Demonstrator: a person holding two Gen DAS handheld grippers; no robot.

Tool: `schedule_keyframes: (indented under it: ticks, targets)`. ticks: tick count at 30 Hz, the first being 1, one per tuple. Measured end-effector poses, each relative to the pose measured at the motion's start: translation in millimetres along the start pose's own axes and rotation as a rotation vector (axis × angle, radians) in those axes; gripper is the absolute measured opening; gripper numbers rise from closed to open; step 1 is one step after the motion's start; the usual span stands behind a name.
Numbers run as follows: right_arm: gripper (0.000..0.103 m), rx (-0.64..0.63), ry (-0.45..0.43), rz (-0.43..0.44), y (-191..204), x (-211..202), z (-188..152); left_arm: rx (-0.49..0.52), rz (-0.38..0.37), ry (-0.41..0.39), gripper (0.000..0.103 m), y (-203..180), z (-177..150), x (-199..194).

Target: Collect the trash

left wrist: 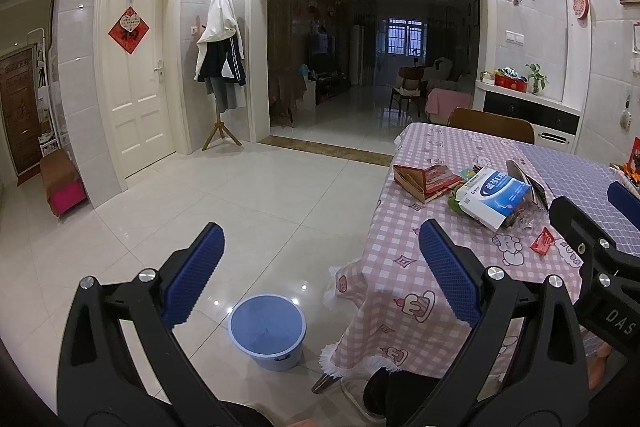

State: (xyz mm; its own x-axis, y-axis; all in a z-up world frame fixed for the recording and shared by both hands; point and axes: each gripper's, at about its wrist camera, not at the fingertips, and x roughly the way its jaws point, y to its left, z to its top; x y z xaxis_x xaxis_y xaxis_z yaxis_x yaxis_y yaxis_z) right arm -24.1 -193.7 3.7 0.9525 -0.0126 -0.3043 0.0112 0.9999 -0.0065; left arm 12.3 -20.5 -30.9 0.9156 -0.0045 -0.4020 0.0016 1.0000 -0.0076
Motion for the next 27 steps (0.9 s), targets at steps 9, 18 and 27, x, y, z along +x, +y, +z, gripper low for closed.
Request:
schedule_keyframes:
  ticks: [9, 18, 27]
  targets:
    - [0.099, 0.002, 0.007, 0.004, -1, 4, -1, 0.001, 0.001, 0.001, 0.096, 0, 0, 1]
    - [0.099, 0.000, 0.014, 0.007, 0, 7, -1, 0.000, 0.001, 0.005, 0.096, 2, 0, -2]
    - [0.099, 0.004, 0.028, 0.014, -3, 14, -4, 0.003, 0.006, 0.016, 0.096, 7, -1, -1]
